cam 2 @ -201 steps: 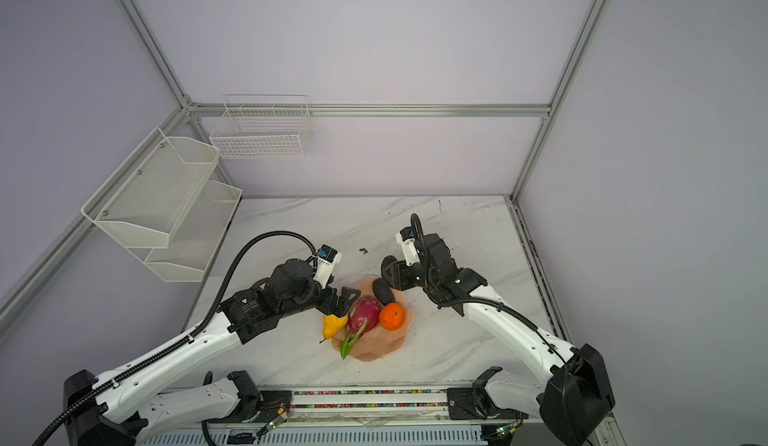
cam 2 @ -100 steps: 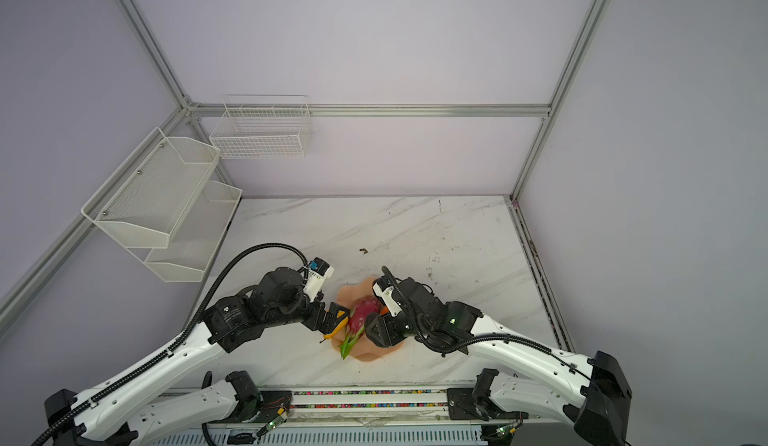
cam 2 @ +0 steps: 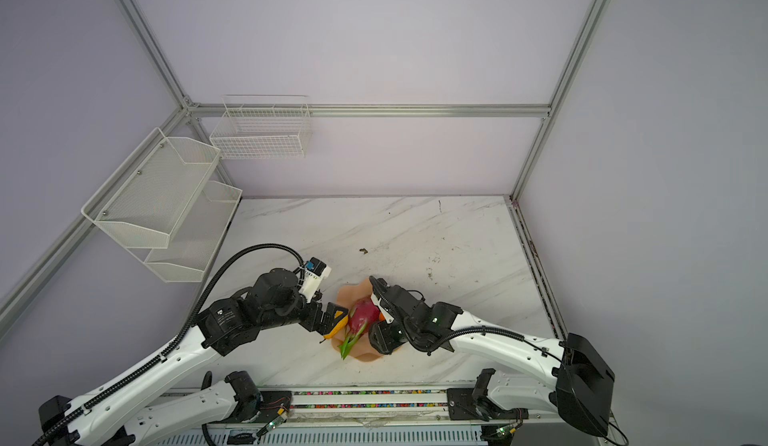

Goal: Place and organize the fake fruits in the fruit bowl
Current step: 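Grasp the second avocado and lower it into the bowl with the right gripper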

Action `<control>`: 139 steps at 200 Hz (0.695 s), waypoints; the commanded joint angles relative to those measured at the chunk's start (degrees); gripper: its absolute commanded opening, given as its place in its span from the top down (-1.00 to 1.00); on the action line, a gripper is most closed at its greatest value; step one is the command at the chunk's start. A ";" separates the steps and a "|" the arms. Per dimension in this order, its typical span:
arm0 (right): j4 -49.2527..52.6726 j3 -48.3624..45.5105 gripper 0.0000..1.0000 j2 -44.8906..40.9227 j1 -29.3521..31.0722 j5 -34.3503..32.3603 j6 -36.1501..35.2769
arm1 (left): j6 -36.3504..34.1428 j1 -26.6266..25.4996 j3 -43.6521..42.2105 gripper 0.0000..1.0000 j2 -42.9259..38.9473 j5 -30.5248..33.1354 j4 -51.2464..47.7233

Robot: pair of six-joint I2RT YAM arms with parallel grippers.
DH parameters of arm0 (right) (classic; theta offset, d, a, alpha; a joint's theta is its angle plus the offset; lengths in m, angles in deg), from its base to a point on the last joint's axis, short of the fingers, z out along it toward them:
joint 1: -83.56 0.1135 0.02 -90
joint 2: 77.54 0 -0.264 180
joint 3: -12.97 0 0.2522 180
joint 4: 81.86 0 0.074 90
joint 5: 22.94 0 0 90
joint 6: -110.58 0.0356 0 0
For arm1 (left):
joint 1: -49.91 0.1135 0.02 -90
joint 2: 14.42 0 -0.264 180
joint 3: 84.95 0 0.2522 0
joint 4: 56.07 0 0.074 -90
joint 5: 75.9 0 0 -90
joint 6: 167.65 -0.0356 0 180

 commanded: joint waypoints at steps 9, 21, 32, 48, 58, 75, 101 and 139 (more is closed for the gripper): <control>-1.44 0.99 0.27 0.91 0.43 -0.93 -0.86 | -0.19 -0.01 0.87 -1.00 -0.21 -0.76 1.04; -1.48 1.12 0.26 1.70 0.43 -0.96 -1.21 | -0.46 0.06 0.93 -1.00 -0.09 -0.63 1.10; -1.53 1.12 0.26 2.36 0.50 -1.04 -1.34 | -0.51 0.00 1.01 -1.00 0.05 -0.59 1.07; -1.57 1.30 0.25 2.96 0.43 -0.93 -1.54 | -0.56 -0.01 1.10 -1.00 0.22 -0.62 1.19; -1.51 1.40 0.25 3.04 0.48 -1.03 -1.68 | -0.54 0.02 1.01 -1.00 0.22 -0.76 1.38; -1.40 1.64 0.24 3.34 0.43 -1.22 -1.78 | -0.73 0.01 0.92 -1.00 0.19 -0.67 1.34; -1.31 2.17 0.20 3.92 0.48 -1.14 -2.17 | -0.86 -0.01 0.92 -1.00 0.22 -0.58 1.46; -1.31 2.71 0.10 4.79 0.50 -1.00 -2.75 | -0.97 0.01 0.61 -1.00 0.39 -0.58 1.60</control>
